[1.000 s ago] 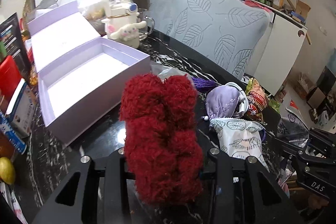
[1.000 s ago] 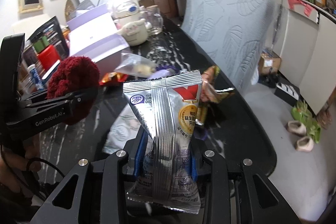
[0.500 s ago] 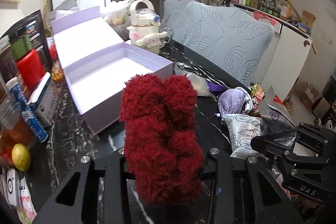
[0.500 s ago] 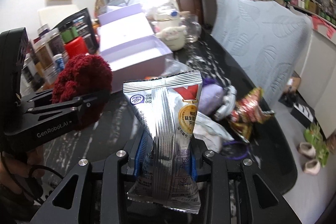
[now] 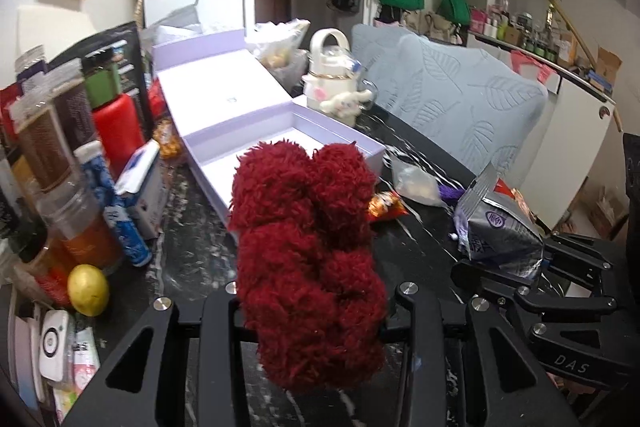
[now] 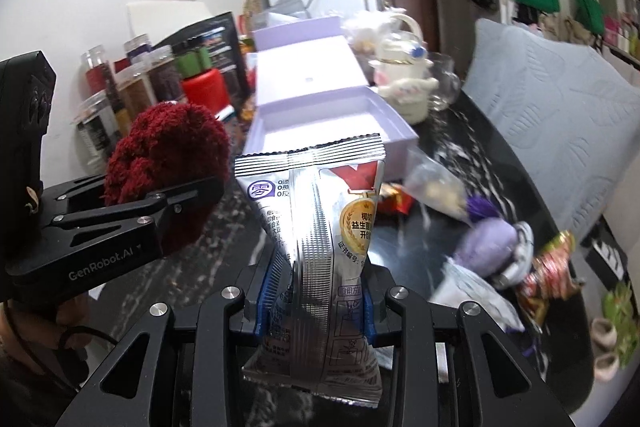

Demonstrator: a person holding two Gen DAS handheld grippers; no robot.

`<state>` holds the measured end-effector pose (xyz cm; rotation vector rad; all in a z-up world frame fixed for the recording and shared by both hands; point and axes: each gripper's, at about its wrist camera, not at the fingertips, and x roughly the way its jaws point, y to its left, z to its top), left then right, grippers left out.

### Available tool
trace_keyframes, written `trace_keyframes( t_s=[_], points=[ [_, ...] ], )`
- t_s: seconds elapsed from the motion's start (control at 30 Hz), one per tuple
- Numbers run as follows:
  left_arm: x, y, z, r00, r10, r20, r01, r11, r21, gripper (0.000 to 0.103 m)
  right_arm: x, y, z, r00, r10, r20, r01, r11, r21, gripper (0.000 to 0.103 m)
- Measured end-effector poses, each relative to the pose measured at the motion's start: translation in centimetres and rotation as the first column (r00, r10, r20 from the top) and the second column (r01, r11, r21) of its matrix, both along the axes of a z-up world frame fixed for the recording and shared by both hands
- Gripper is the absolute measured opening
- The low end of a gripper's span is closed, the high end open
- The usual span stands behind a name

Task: Organize soft objects
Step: 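Carry the red plush and silver packet toward the open lavender box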

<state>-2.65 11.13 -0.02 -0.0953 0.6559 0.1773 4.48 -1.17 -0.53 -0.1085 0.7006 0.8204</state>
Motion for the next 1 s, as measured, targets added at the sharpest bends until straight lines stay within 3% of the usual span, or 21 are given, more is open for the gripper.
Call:
trace_keyframes(
  t_s=[0.47,1.0],
  points=[
    [0.6,4.7,4.7,0.989,0.07,0.13,-0.076,0.996,0.038,0.036,1.9,5.0,4.3,0.993,0.065,0.101,-0.066,0.998,0.006,0.034],
    [6.8,8.2,7.8,0.981,0.039,0.189,-0.049,0.998,0.046,0.036,8.7,9.8,8.2,0.982,0.078,0.174,-0.073,0.997,-0.032,0.034]
  ],
)
